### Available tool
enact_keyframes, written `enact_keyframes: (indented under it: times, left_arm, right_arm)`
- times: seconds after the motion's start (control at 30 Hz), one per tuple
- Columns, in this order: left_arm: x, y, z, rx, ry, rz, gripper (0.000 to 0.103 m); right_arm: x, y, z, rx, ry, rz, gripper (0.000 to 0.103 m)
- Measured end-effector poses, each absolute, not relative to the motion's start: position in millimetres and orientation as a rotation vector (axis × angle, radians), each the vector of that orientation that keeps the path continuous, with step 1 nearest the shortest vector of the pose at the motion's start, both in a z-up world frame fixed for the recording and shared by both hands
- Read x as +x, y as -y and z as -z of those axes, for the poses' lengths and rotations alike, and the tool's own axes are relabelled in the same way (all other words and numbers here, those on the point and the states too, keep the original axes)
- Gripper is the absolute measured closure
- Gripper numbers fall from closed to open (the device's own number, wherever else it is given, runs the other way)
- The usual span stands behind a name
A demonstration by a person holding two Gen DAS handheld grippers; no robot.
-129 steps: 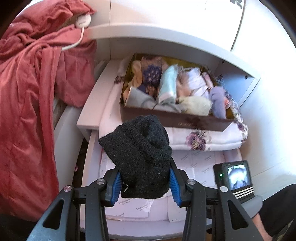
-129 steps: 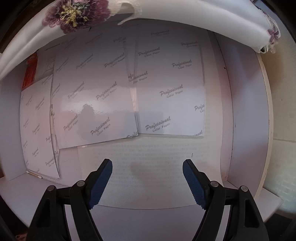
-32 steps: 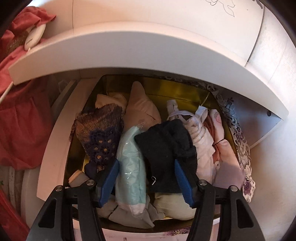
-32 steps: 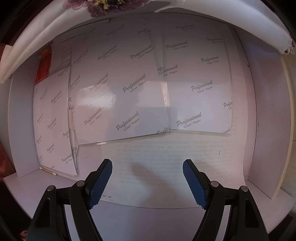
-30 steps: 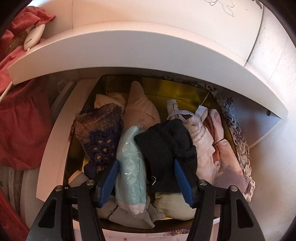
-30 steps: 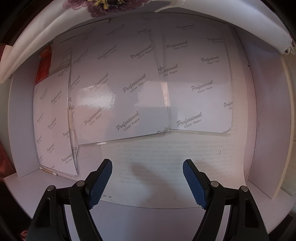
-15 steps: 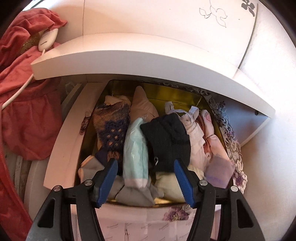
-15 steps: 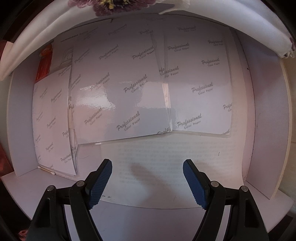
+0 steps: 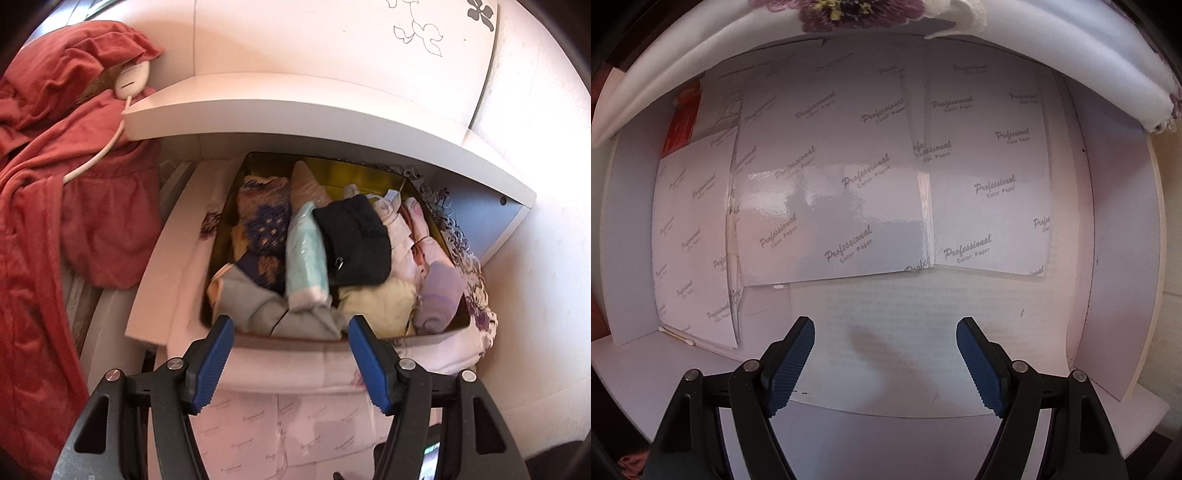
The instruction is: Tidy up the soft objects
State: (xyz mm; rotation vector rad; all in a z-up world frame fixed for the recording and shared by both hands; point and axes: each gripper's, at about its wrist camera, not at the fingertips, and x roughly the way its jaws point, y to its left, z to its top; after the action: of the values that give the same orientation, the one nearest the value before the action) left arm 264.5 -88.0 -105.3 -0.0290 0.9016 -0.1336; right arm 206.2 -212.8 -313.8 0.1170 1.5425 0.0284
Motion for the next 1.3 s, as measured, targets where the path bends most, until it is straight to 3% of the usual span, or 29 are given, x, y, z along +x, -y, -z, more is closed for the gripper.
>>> enact_keyframes:
  times: [0.37, 0.67, 1.3]
  left_arm:
    - [223, 65, 98, -0.030, -0.892, 0.109, 0.038]
    - [185, 53, 93, -0.026, -0.873, 0.098, 0.038]
    - [111, 48, 45, -0.045, -0.740, 0.088, 0.038]
  right_arm:
    - [201, 204, 303, 0.054, -1.481, -0.031, 0.012]
    - [198, 209, 261, 0.065, -1.345, -0.015, 0.008]
    - [149, 225, 84, 0.110, -0.916, 0.062, 0.000]
